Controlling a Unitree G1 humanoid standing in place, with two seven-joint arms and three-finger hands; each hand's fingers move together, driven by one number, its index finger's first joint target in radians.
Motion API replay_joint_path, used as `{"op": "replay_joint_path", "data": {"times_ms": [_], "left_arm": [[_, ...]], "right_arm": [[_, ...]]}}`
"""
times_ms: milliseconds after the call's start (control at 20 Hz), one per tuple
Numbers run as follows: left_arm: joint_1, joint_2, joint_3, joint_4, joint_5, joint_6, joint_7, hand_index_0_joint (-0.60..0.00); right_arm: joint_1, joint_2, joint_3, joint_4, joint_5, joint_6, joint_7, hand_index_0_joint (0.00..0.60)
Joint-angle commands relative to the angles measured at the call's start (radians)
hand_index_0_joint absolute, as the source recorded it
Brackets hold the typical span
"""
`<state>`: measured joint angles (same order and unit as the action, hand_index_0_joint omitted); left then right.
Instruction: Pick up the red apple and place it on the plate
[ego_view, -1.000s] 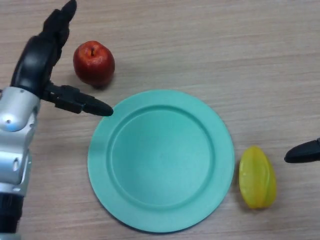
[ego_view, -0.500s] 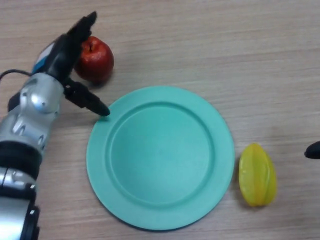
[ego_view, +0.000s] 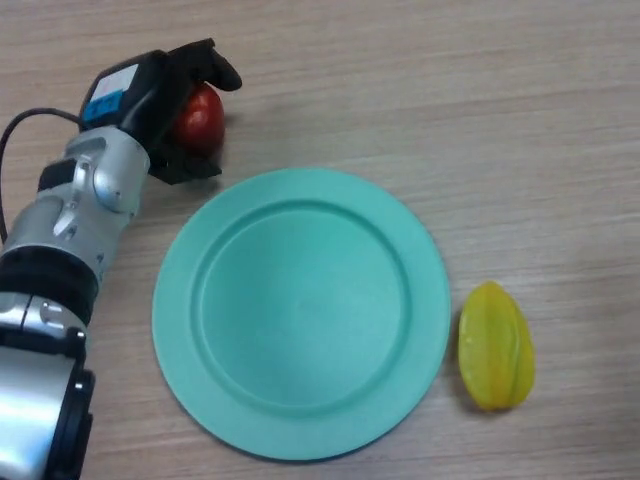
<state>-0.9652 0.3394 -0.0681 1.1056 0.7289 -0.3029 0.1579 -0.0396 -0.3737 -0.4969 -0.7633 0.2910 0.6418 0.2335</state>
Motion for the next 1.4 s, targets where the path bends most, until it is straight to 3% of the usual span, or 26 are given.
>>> {"op": "replay_joint_path", "data": {"times_ms": [50, 150, 300, 350, 400, 450, 500, 600, 700, 850, 950, 1050, 1100, 1250, 1400], "left_arm": [[-0.039, 0.063, 0.037, -0.093, 0.032, -0.076, 0.121, -0.6], [-0.019, 0.08, 0.053, -0.214, 0.035, -0.08, 0.111, -0.6], [0.114, 0.052, 0.099, -0.629, -0.035, 0.074, -0.083, -0.6], [0.132, 0.058, 0.096, -0.694, -0.027, 0.074, -0.084, -0.6], [0.216, 0.037, 0.102, -0.86, -0.059, 0.139, -0.185, -0.6], [0.25, 0.023, 0.105, -0.929, -0.079, 0.168, -0.225, -0.6], [0.34, 0.007, 0.101, -1.095, -0.119, 0.182, -0.287, -0.6], [0.465, 0.006, 0.081, -1.249, -0.094, 0.19, -0.349, -0.6], [0.576, 0.015, 0.087, -1.325, -0.032, 0.114, -0.366, -0.6], [0.659, -0.003, 0.103, -1.323, -0.047, 0.026, -0.349, -0.6], [0.689, 0.009, 0.102, -1.305, -0.058, -0.019, -0.406, -0.6], [0.709, -0.009, 0.091, -1.294, -0.081, -0.021, -0.472, -0.6], [0.728, -0.029, 0.092, -1.318, -0.189, 0.025, -0.545, -0.6], [0.744, -0.032, 0.091, -1.331, -0.263, 0.065, -0.588, -0.6], [0.74, -0.032, 0.089, -1.333, -0.266, 0.053, -0.584, -0.2]], "right_arm": [[-0.008, -0.047, -0.085, -0.073, 0.022, -0.114, 0.002, 0.0], [-0.025, -0.062, -0.076, -0.06, 0.006, -0.105, 0.001, 0.0], [-0.056, -0.085, -0.069, -0.042, -0.008, -0.114, 0.013, 0.0], [-0.056, -0.086, -0.068, -0.04, -0.012, -0.117, 0.016, 0.0], [-0.056, -0.081, -0.062, -0.035, -0.02, -0.126, 0.016, 0.0], [-0.056, -0.078, -0.061, -0.034, -0.022, -0.128, 0.015, 0.0], [-0.052, -0.072, -0.066, -0.037, -0.018, -0.128, 0.016, 0.0], [-0.047, -0.067, -0.068, -0.033, -0.018, -0.125, 0.013, 0.0], [-0.046, -0.065, -0.051, -0.04, -0.036, -0.12, 0.005, 0.0], [-0.053, -0.056, -0.03, -0.068, -0.043, -0.095, -0.006, 0.0], [-0.051, -0.041, -0.01, -0.084, -0.05, -0.086, -0.025, 0.0], [-0.056, -0.037, 0.009, -0.087, -0.066, -0.081, -0.038, 0.0], [-0.053, -0.031, 0.019, -0.086, -0.081, -0.085, -0.04, 0.0], [-0.052, -0.021, 0.029, -0.082, -0.099, -0.074, -0.049, 0.0], [-0.055, -0.021, 0.031, -0.082, -0.104, -0.069, -0.053, 0.0]]}}
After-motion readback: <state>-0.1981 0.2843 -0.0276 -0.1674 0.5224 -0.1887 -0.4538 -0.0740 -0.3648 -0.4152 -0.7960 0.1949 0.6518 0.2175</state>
